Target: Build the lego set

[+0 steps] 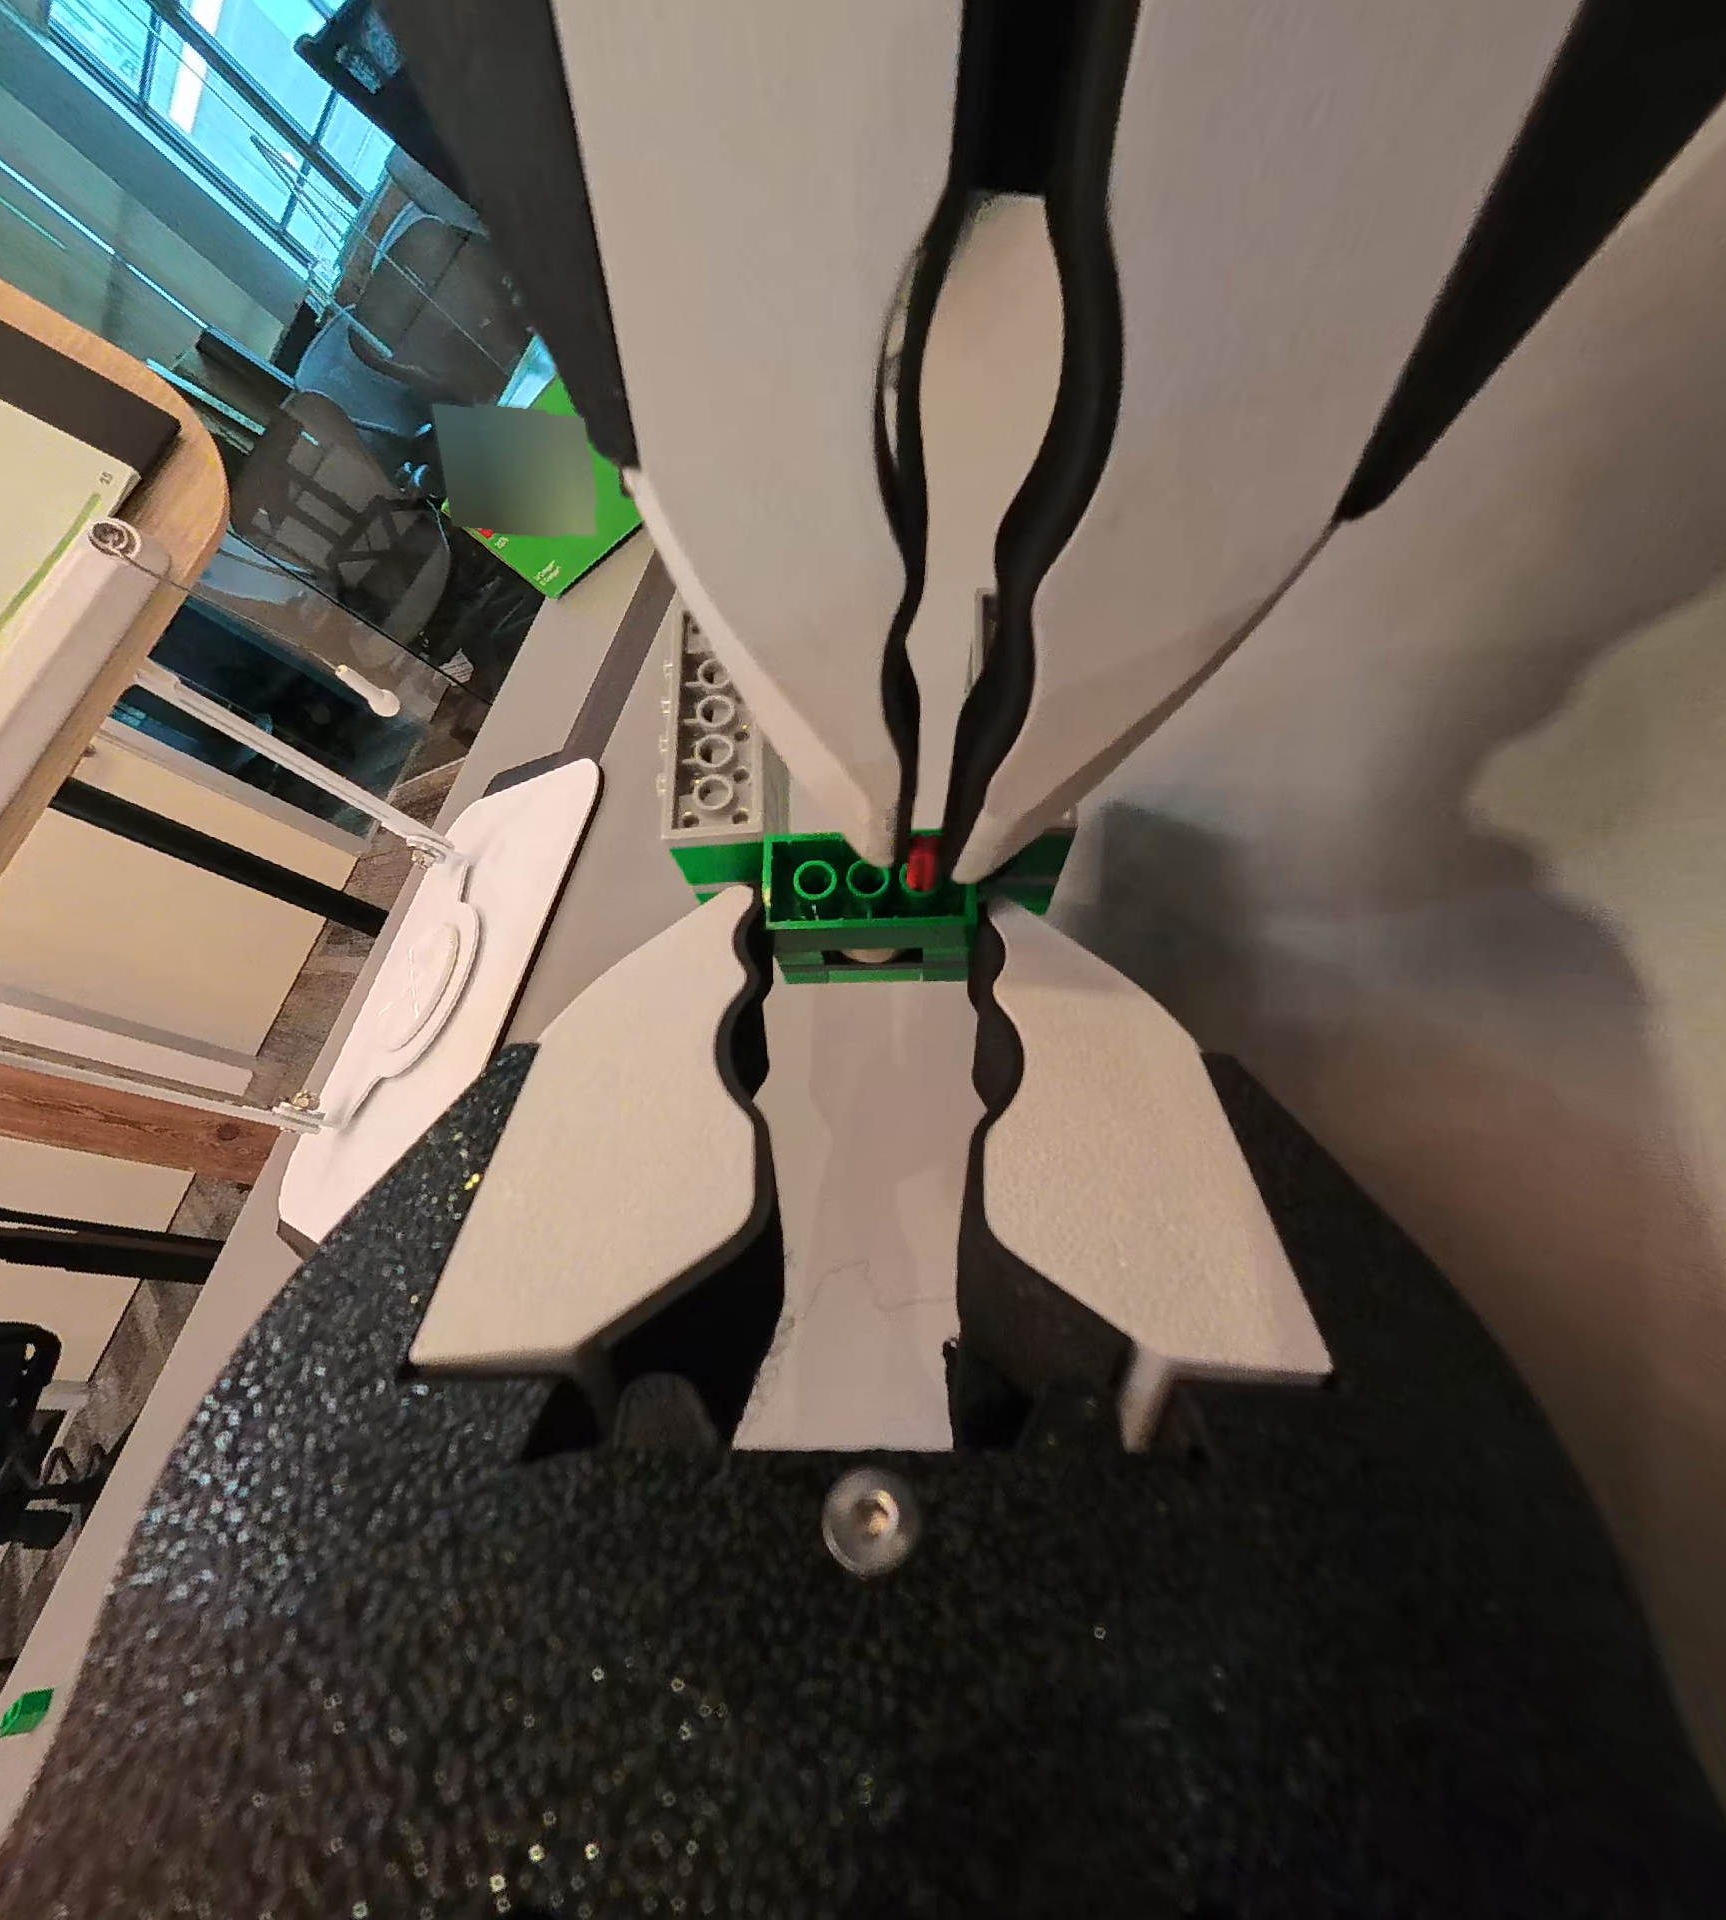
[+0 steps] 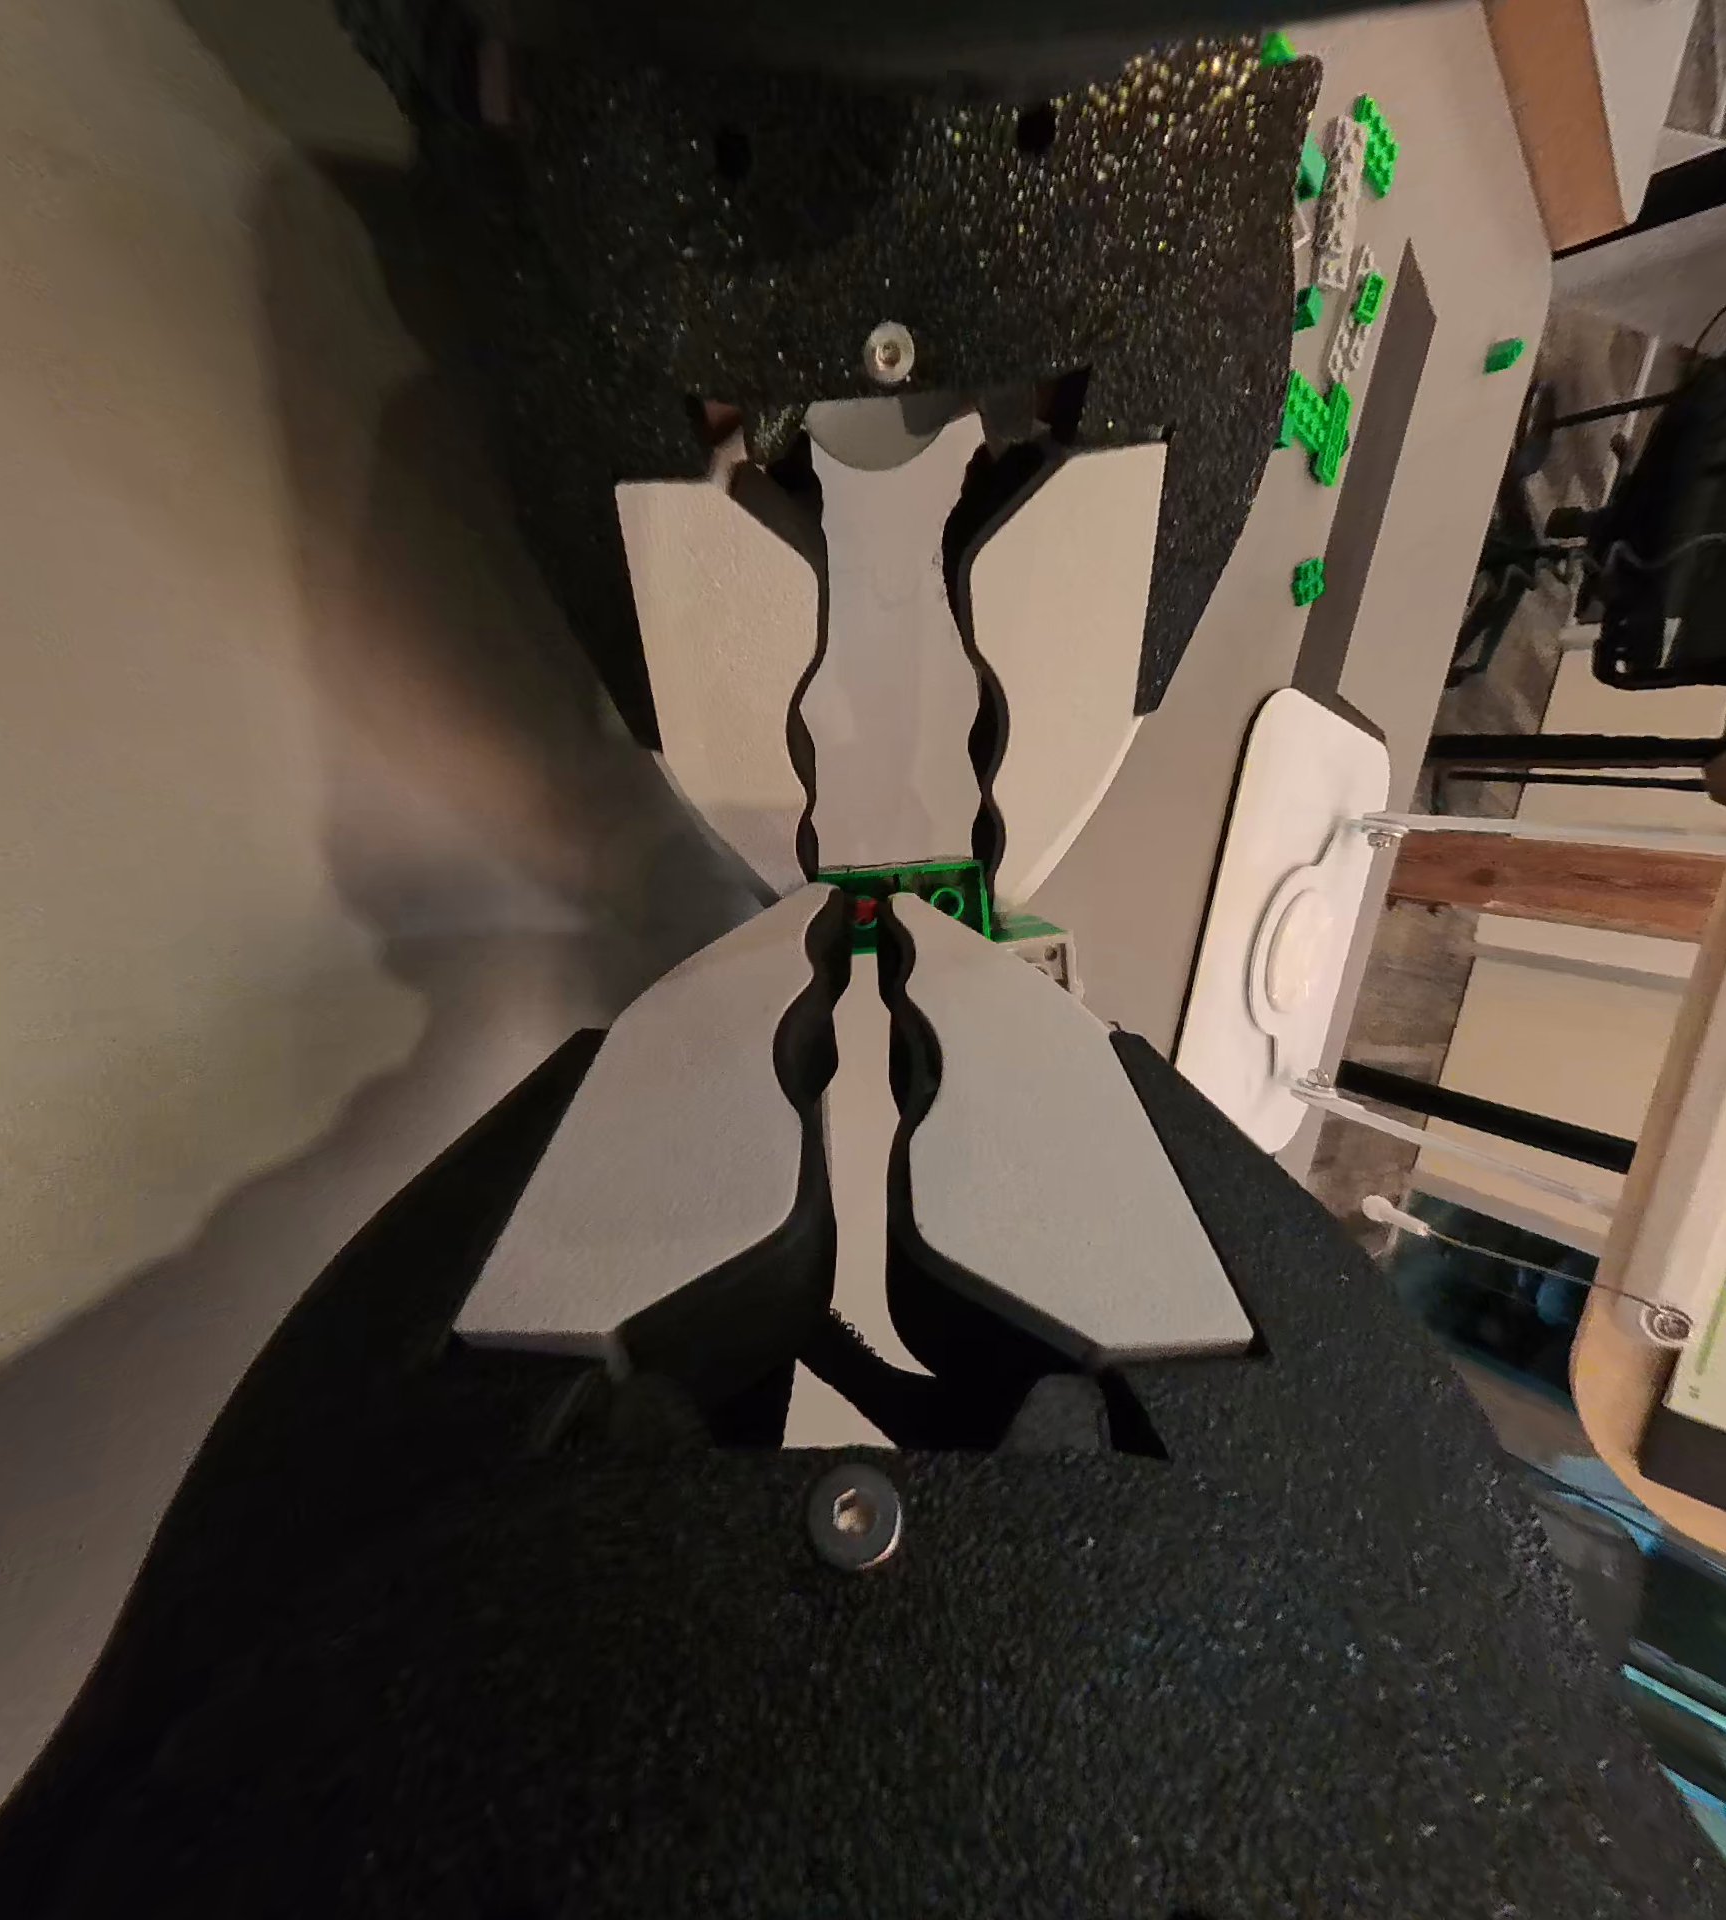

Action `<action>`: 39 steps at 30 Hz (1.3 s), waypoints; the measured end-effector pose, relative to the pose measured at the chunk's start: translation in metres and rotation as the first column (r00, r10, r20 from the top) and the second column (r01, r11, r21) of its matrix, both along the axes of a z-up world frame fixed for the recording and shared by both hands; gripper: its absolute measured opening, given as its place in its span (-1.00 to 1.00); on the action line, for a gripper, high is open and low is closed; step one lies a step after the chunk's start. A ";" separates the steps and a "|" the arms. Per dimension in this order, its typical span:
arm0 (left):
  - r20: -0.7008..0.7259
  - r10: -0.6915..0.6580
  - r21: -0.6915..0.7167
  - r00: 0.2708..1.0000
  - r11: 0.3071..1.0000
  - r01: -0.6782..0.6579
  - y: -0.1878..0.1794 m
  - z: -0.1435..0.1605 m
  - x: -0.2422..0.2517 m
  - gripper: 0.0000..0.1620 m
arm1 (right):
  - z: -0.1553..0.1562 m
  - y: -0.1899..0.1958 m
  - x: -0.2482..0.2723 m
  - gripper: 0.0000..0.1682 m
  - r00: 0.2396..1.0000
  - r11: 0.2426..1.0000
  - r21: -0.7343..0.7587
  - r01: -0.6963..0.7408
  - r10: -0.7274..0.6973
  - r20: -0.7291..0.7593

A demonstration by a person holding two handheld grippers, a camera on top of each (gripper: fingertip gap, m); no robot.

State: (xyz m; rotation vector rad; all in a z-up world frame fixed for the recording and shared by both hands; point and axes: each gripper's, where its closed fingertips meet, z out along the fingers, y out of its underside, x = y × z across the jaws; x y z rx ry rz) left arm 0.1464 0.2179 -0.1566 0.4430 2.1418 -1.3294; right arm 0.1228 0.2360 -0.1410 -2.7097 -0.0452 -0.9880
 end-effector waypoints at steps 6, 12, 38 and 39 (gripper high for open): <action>0.005 -0.010 0.005 1.000 1.000 0.010 0.000 0.000 -0.002 -0.56 | -0.001 -0.001 -0.002 -0.96 1.000 1.000 -0.025 -0.017 0.017 -0.022; 0.013 -0.070 0.034 0.997 0.997 0.070 -0.002 -0.005 -0.013 -0.56 | -0.005 -0.003 -0.012 -0.96 0.990 0.989 -0.096 -0.112 0.103 -0.092; -0.081 -0.253 -0.139 0.964 0.961 0.241 -0.003 0.020 -0.043 -0.56 | 0.018 0.001 -0.037 -0.96 0.967 0.945 -0.218 -0.245 0.254 0.014; -0.083 -0.257 -0.137 0.963 0.960 0.244 -0.003 0.020 -0.044 -0.56 | 0.018 0.001 -0.038 -0.96 0.966 0.944 -0.217 -0.249 0.257 0.009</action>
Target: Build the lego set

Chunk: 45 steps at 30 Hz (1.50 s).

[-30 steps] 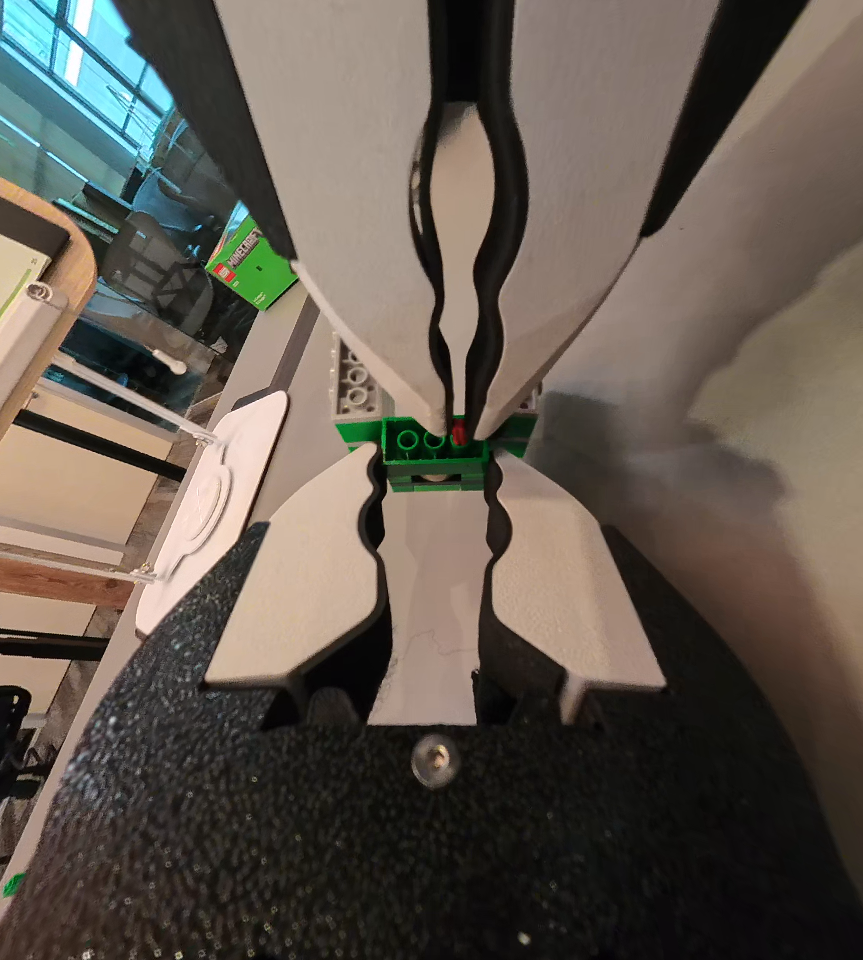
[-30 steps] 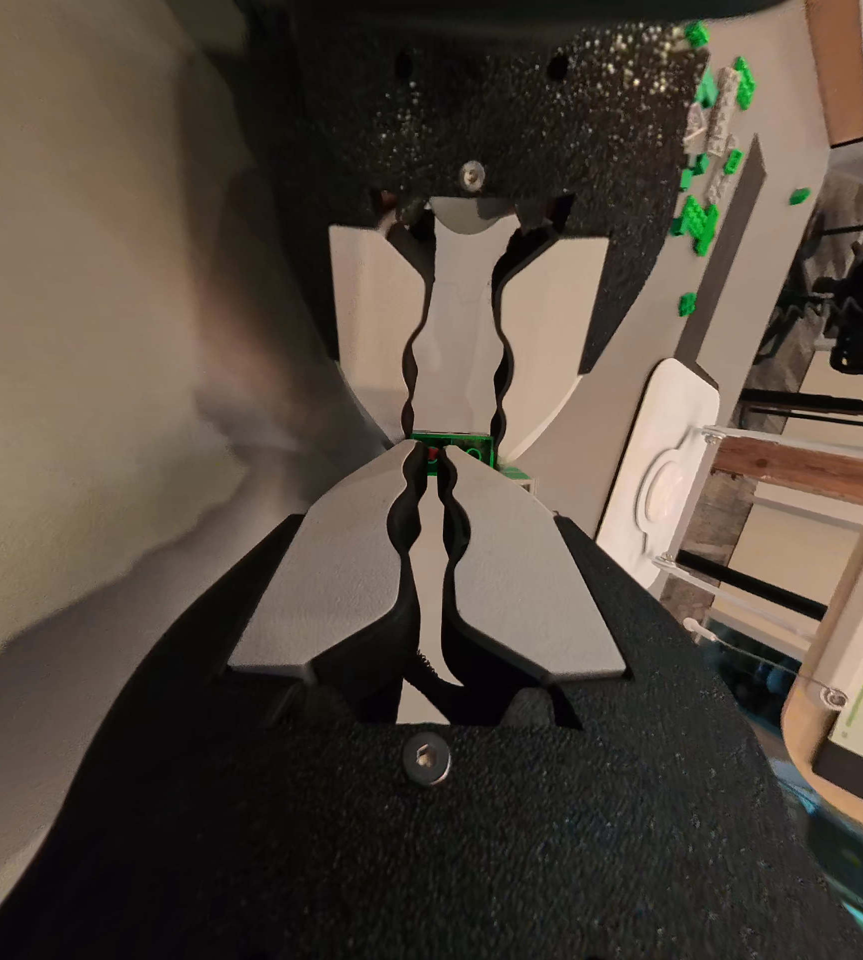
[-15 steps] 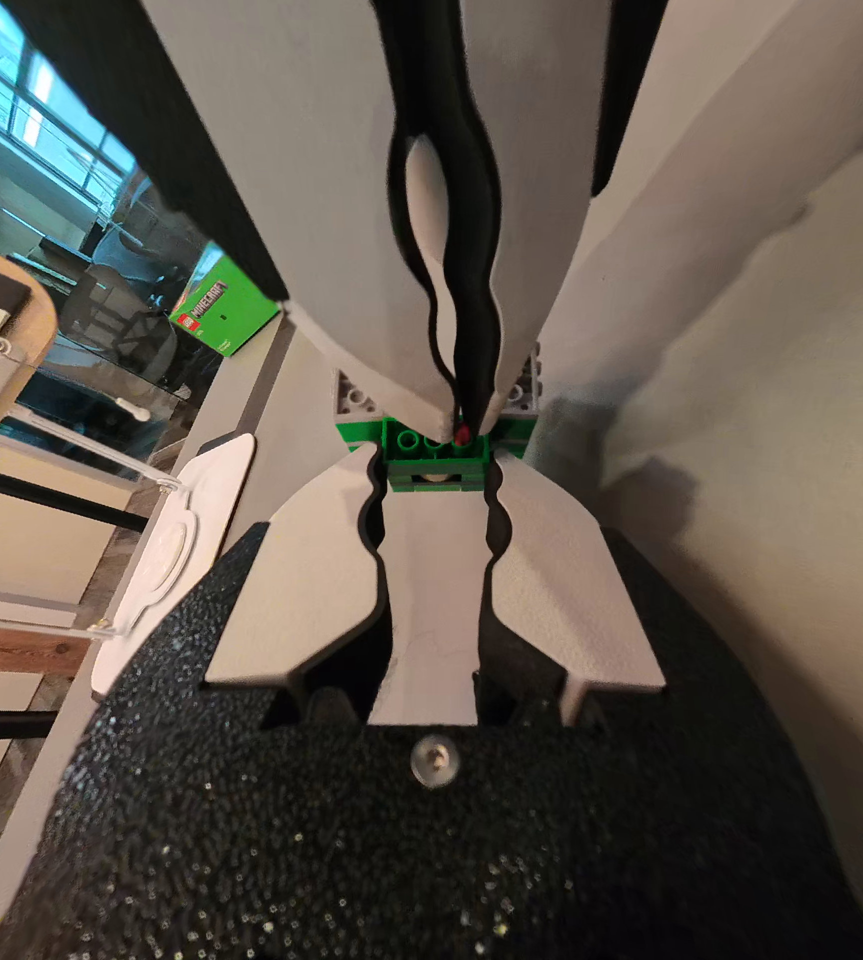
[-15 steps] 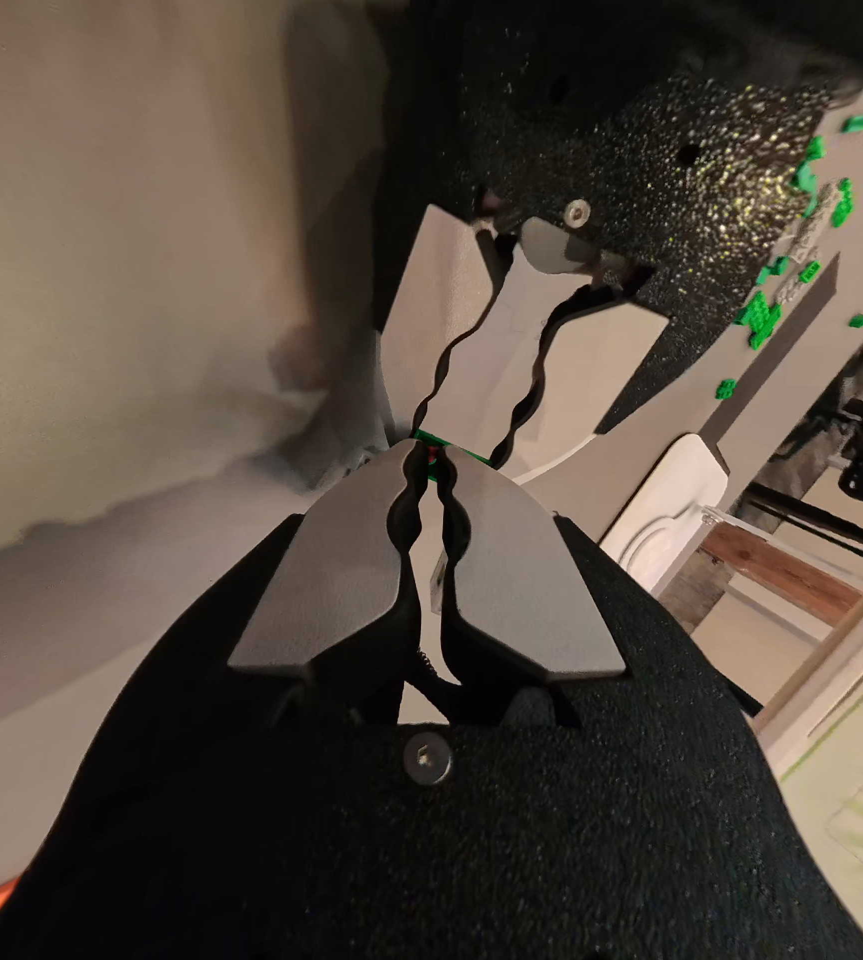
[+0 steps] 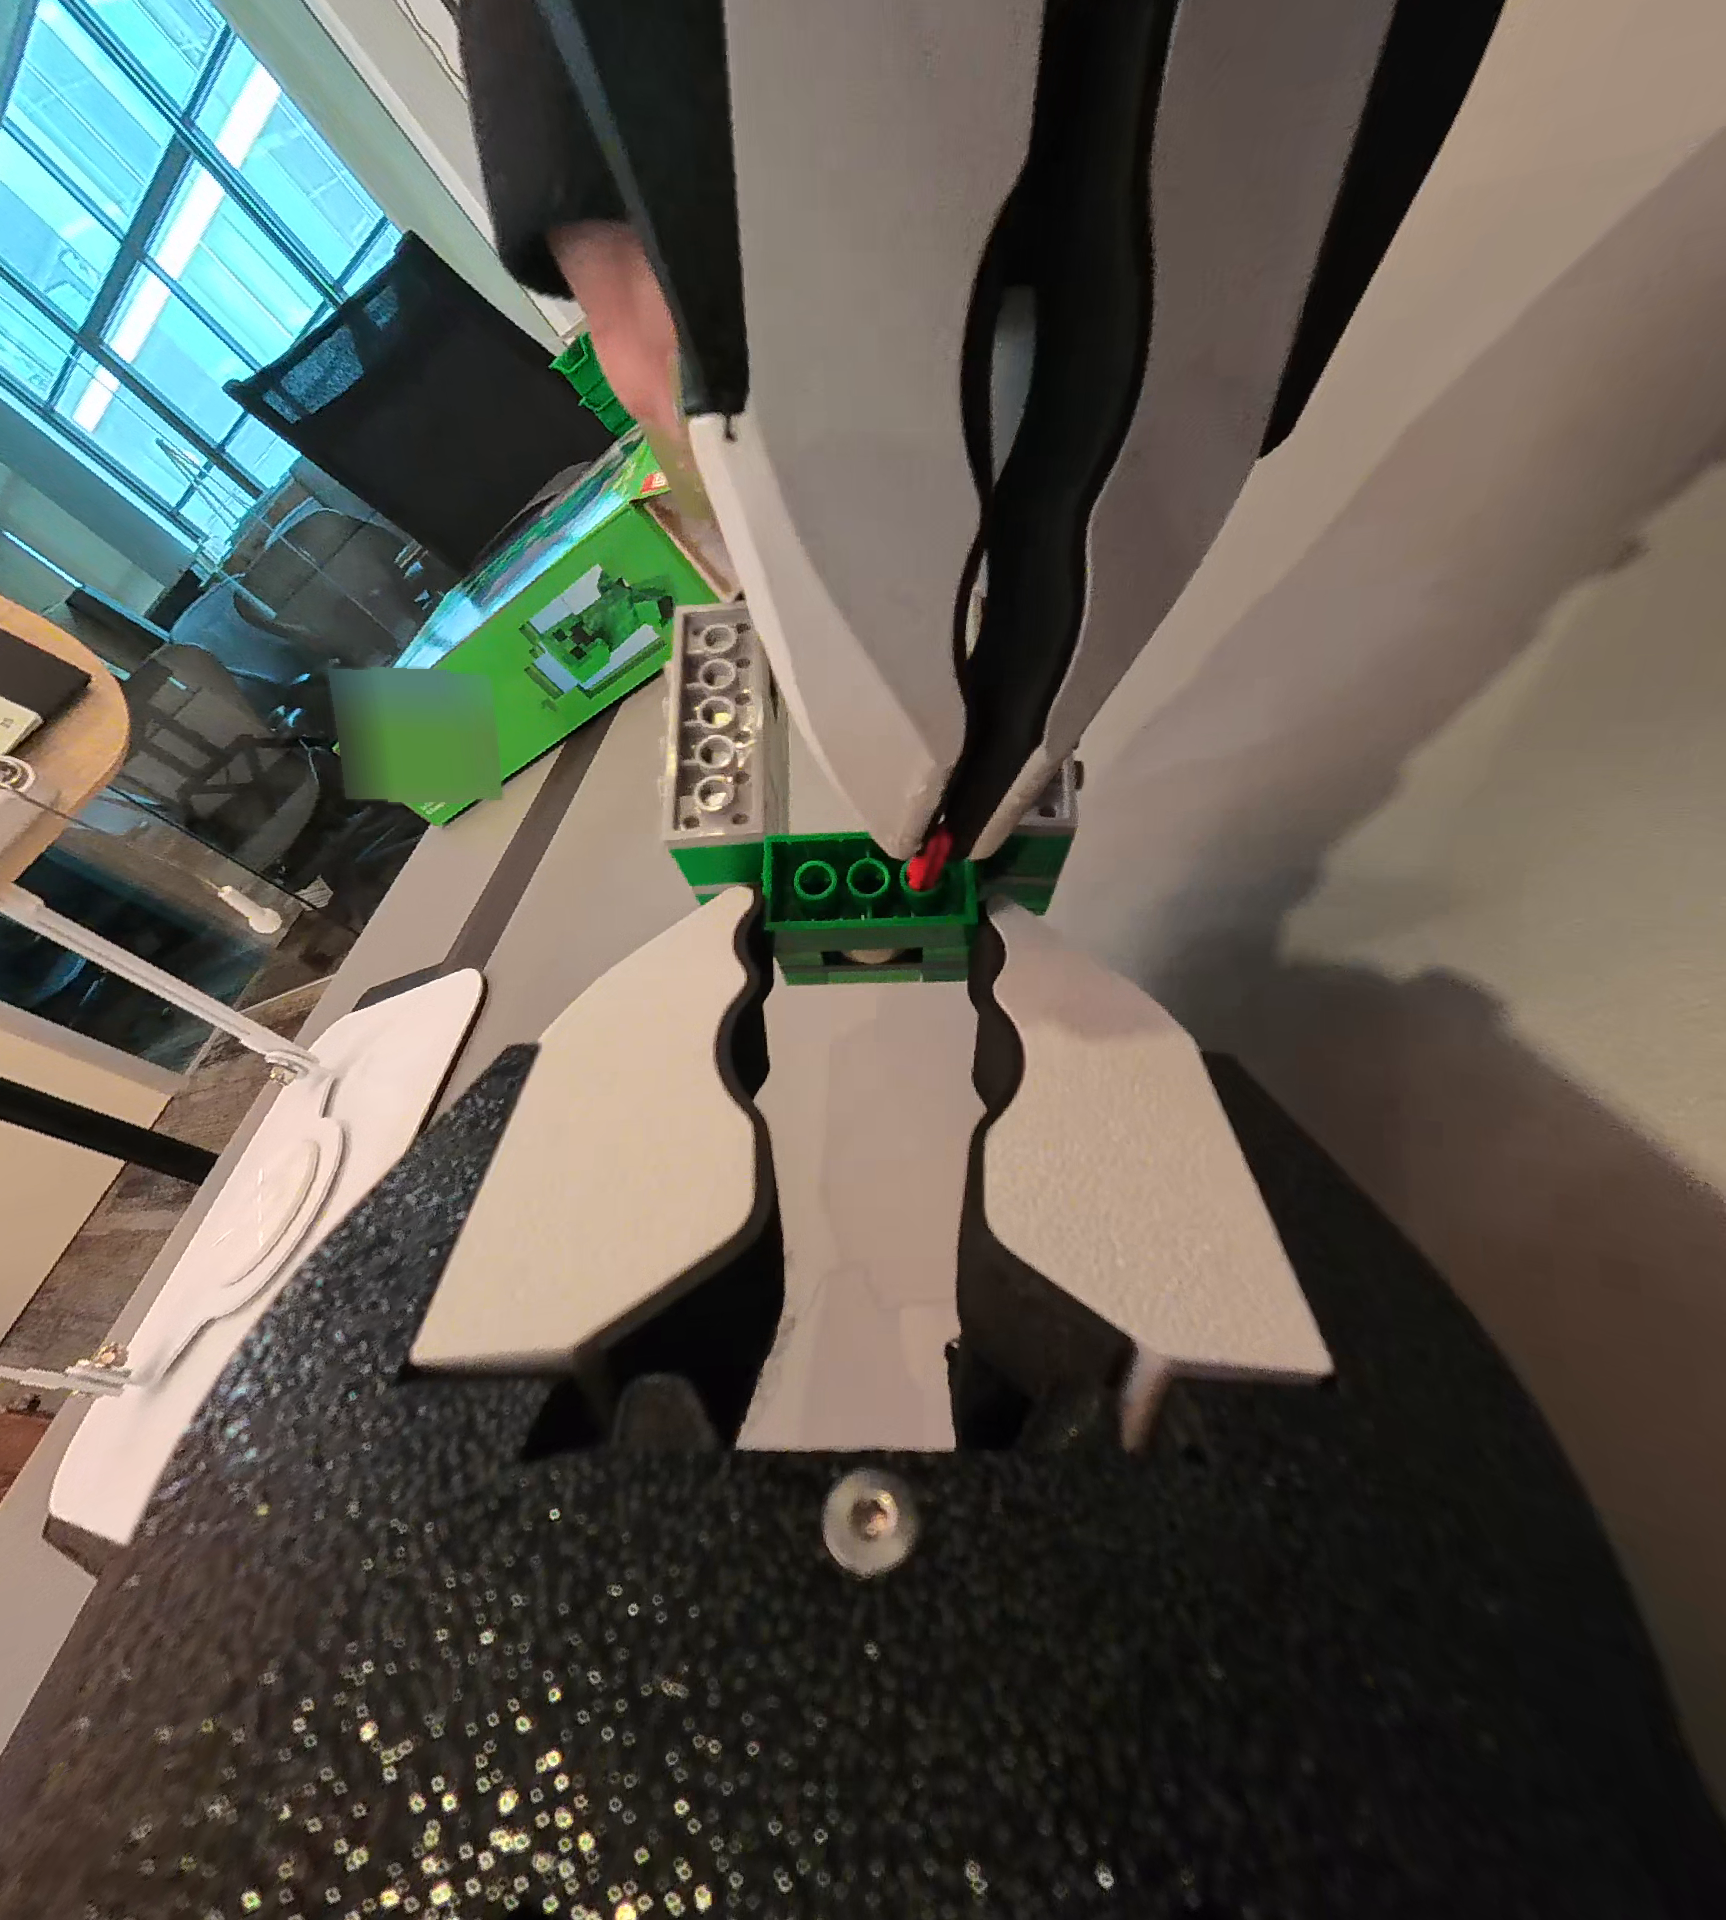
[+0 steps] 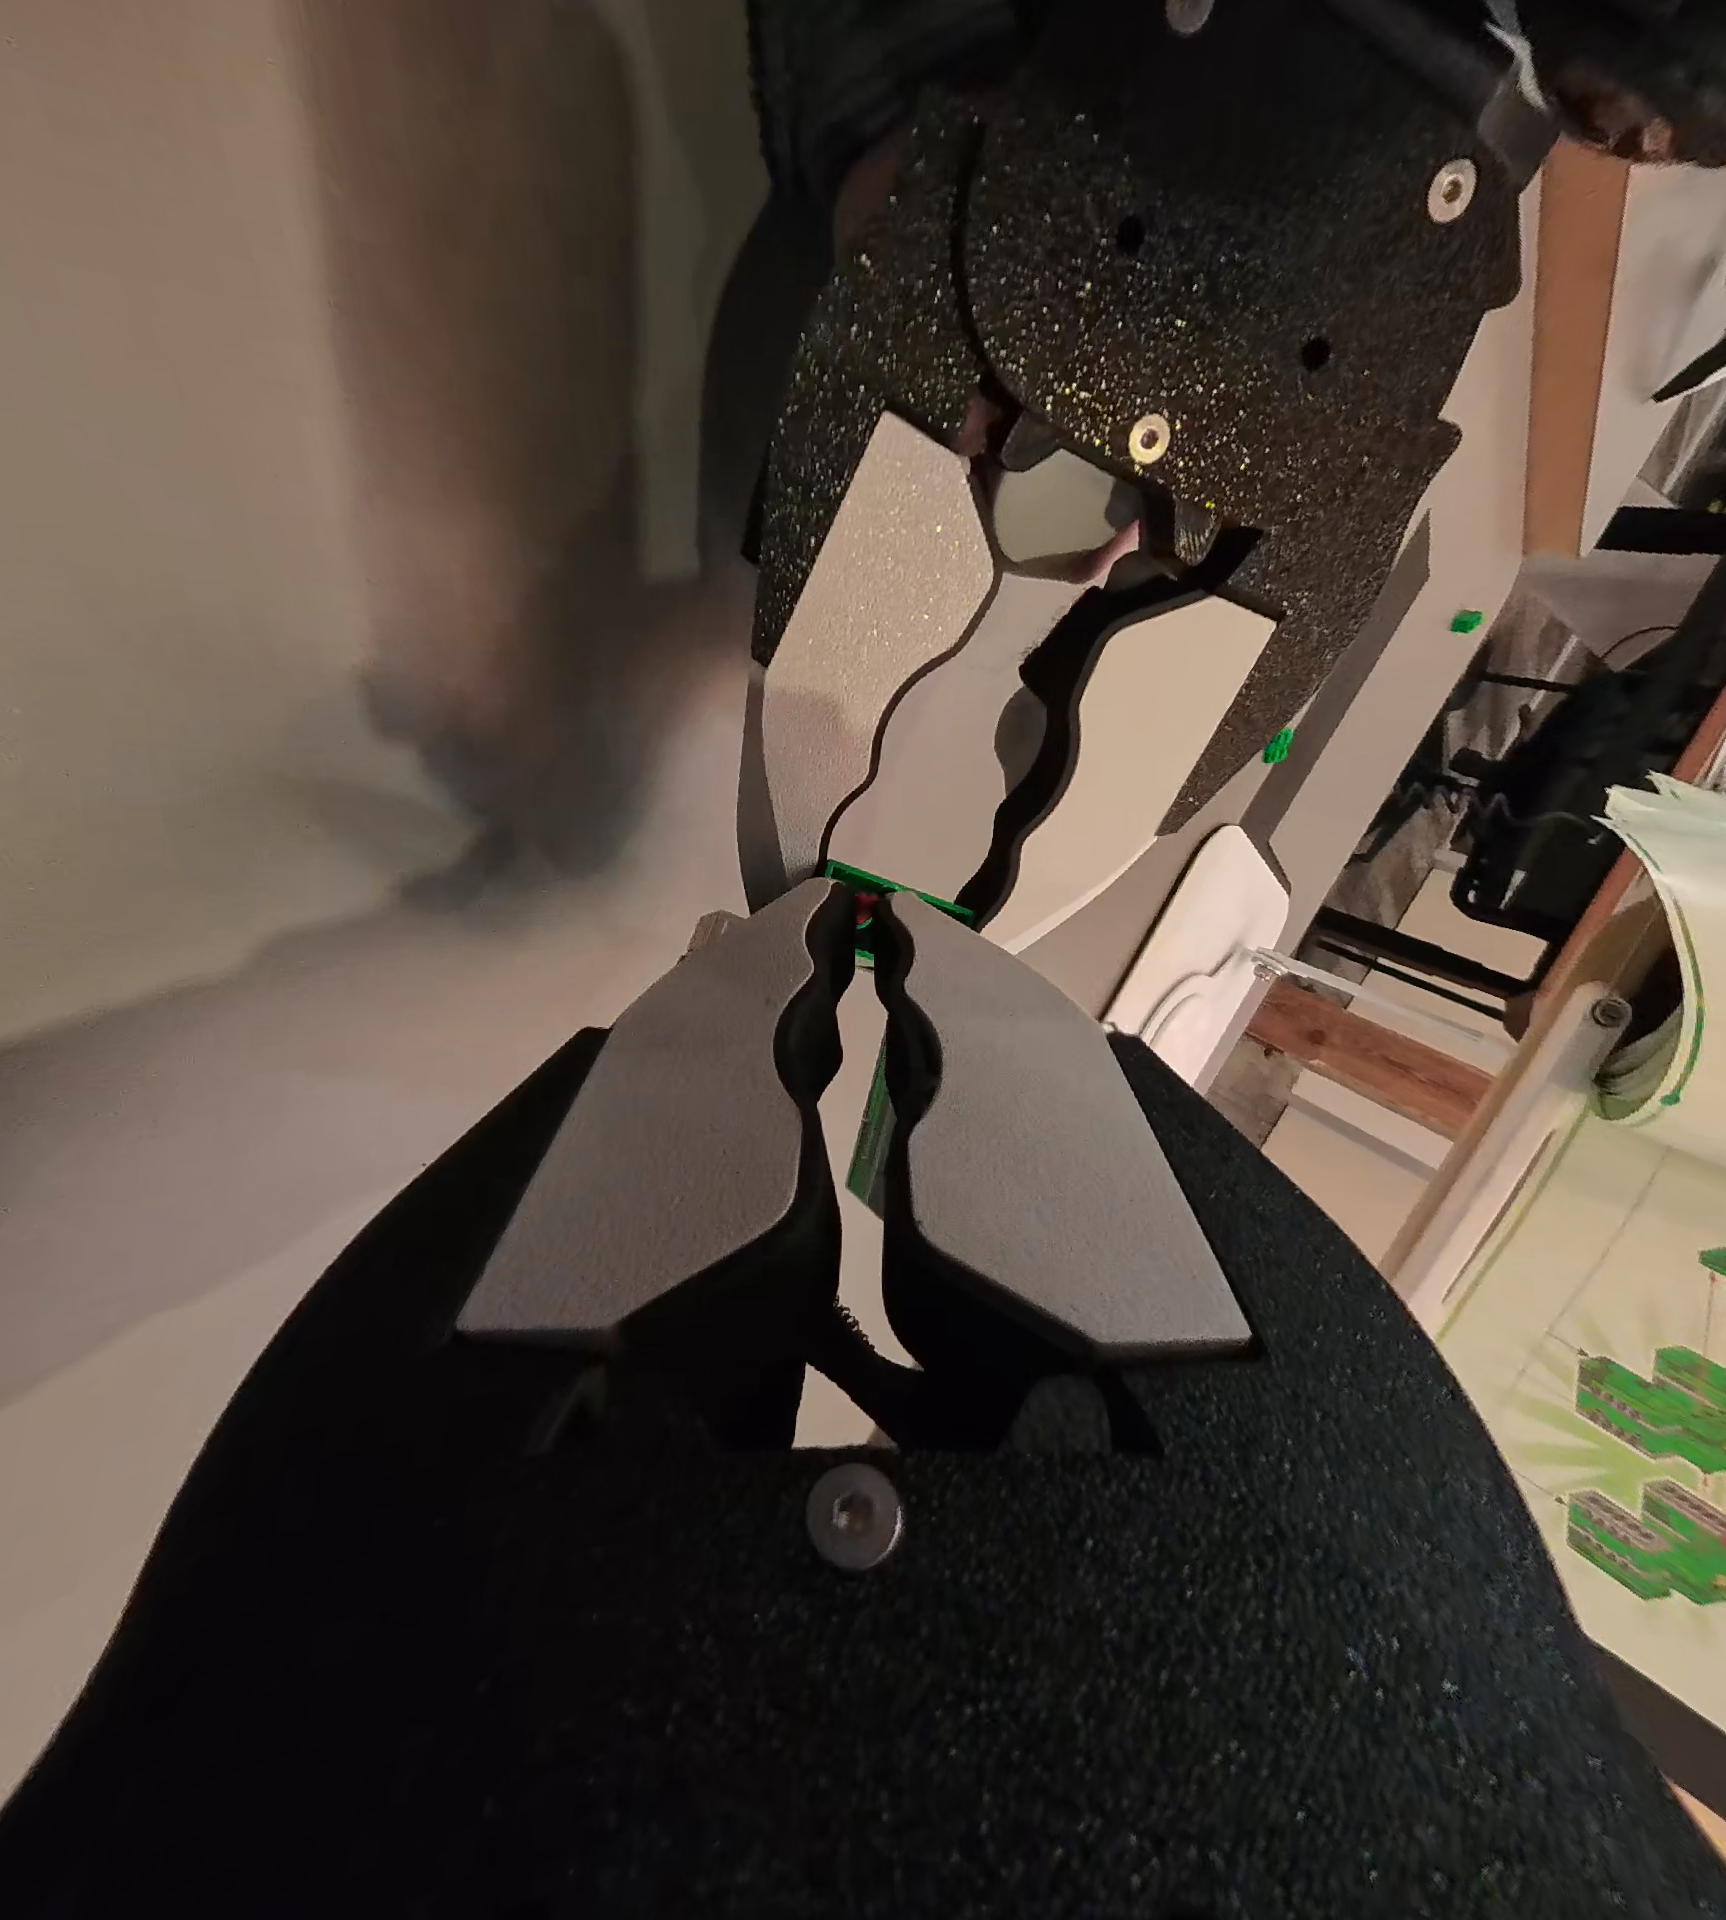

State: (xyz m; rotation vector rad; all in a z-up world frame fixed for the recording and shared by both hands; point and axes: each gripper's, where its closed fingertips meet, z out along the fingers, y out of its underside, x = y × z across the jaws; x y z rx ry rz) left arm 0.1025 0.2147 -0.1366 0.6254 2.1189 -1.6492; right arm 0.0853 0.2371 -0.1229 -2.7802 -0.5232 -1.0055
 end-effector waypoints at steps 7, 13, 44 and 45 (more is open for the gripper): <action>-0.029 -0.073 0.048 0.997 0.996 0.074 -0.001 -0.008 -0.011 -0.56 | -0.006 0.000 -0.009 -0.96 0.983 0.998 0.063 -0.014 0.026 -0.181; -0.099 -0.182 0.094 0.978 0.977 0.191 0.000 -0.015 -0.027 -0.56 | -0.011 0.001 -0.022 -0.96 0.907 0.994 0.106 -0.011 0.055 -0.418; -0.122 -0.143 0.121 0.982 0.980 0.157 -0.003 -0.020 -0.023 -0.56 | -0.014 -0.003 -0.016 -0.94 0.905 0.947 0.230 0.226 -0.117 -0.409; -0.124 -0.139 0.115 0.982 0.981 0.154 -0.003 -0.019 -0.023 -0.56 | -0.012 -0.004 -0.015 -0.94 0.907 0.933 0.259 0.249 -0.131 -0.400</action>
